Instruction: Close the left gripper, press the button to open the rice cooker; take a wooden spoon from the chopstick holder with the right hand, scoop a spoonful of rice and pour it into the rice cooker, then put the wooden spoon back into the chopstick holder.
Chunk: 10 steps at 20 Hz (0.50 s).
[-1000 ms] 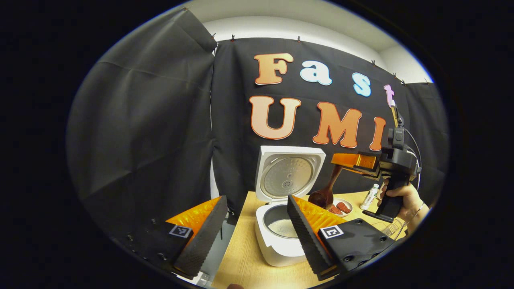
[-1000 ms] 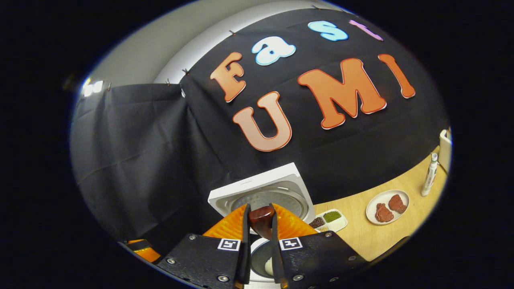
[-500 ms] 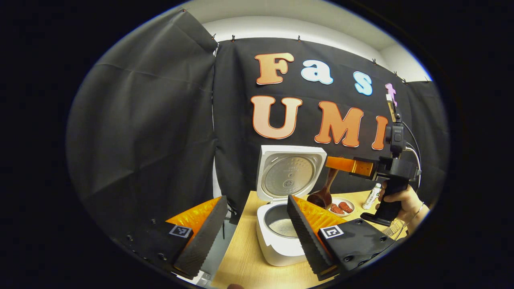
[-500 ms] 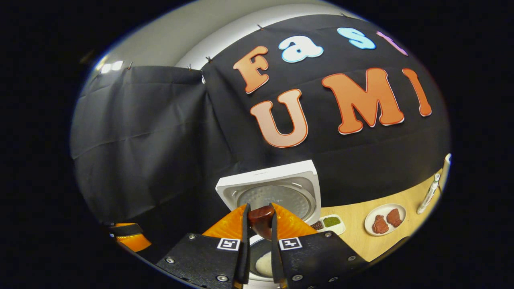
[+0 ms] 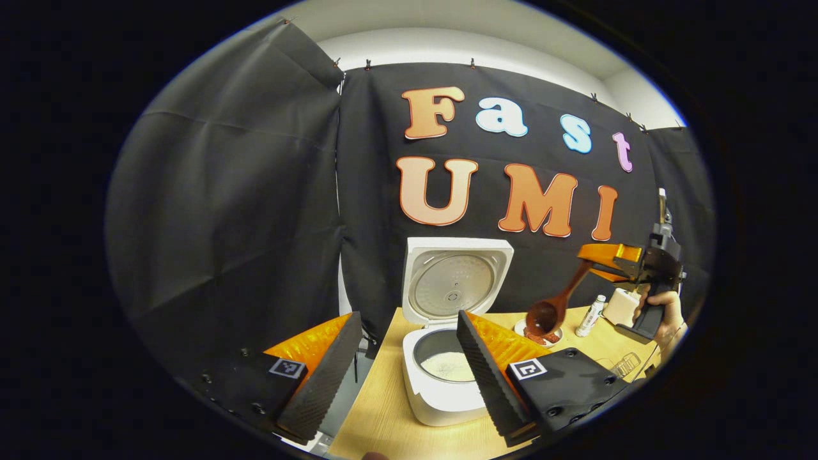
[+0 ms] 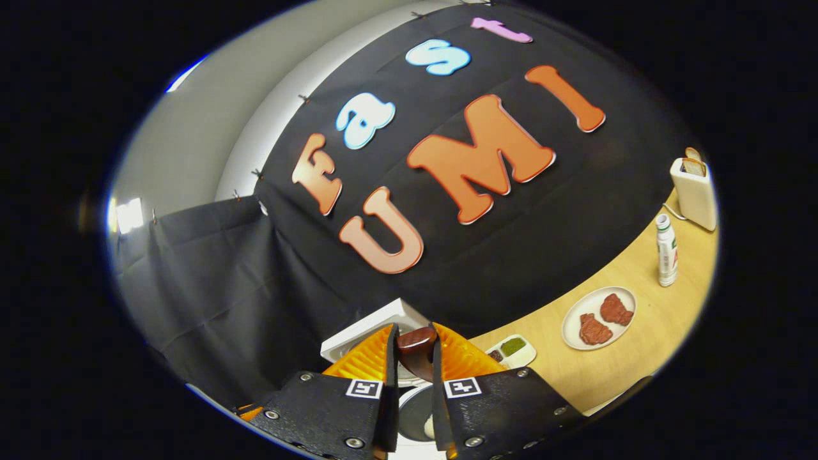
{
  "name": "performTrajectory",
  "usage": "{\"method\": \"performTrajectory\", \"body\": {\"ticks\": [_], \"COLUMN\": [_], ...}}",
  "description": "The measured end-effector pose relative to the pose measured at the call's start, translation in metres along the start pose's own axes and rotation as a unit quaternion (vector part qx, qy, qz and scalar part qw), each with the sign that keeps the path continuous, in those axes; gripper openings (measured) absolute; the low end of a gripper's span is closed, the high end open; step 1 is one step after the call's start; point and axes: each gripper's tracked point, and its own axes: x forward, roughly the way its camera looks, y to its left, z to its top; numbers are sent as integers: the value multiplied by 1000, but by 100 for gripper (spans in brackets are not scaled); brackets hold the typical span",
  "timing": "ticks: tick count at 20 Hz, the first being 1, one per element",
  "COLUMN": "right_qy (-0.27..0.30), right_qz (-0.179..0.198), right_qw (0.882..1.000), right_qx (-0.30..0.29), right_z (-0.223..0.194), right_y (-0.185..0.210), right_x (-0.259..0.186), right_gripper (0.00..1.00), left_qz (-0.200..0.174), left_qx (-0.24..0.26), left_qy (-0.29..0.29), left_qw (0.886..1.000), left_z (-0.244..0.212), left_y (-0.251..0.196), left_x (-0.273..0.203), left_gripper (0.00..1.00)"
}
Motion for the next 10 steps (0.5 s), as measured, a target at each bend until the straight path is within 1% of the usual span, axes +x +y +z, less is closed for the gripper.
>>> {"method": "performTrajectory", "body": {"ticks": [5,8,10], "right_qy": [-56,-82,-94], "right_qz": [-57,-92,-114], "right_qw": [996,991,988], "right_qx": [29,42,51], "right_z": [70,100,113], "right_y": [-86,-135,-167], "right_x": [-65,-104,-128], "right_gripper": [21,21,21], "left_qz": [-1,-7,-7], "left_qx": [2,-1,1], "left_qy": [-7,-10,-11], "left_qw": [1000,1000,1000], "left_z": [6,11,11], "left_y": [-24,-42,-49], "left_x": [-2,-1,-5], "left_gripper": [100,100,100]}}
